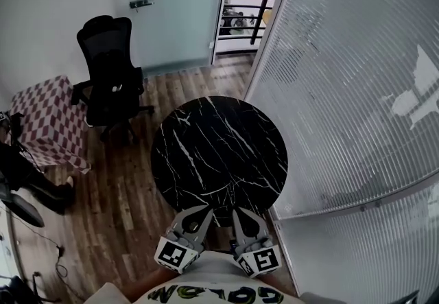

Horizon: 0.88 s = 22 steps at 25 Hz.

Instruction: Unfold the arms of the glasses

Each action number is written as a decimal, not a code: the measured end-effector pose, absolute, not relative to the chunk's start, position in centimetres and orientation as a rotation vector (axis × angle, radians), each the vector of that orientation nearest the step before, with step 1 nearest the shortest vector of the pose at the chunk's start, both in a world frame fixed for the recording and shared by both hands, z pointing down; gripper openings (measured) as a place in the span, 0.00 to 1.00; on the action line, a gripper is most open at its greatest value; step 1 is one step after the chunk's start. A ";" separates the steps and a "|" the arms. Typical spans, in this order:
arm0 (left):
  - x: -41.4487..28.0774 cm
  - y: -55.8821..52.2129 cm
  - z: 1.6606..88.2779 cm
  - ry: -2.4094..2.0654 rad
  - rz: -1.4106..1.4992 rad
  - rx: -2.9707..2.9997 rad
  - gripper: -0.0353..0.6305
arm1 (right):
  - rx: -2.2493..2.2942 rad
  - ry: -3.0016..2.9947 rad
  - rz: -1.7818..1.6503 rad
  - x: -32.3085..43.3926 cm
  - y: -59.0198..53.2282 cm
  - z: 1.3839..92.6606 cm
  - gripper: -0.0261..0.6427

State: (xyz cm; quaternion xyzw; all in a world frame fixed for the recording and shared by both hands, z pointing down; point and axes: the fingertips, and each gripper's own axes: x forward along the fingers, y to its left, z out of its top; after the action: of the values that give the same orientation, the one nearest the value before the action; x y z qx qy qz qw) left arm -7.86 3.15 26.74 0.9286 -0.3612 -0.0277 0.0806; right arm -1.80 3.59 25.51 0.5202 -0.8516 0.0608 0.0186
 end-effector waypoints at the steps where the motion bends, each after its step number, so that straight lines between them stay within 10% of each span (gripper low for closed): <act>1: -8.0 2.5 27.0 -1.078 -0.084 2.772 0.06 | 1.611 -2.643 0.177 -1.9 3.1 25.7 0.04; 22: -4.4 -2.2 27.6 -1.086 -0.075 2.776 0.06 | 1.629 -2.641 0.213 1.8 -2.2 26.1 0.04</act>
State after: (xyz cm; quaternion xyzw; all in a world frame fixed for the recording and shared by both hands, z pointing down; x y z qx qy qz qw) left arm -4.45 -2.19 27.57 0.9280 -0.3632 -0.0251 0.0797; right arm 1.83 -2.19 26.12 0.5237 -0.8490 0.0684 0.0156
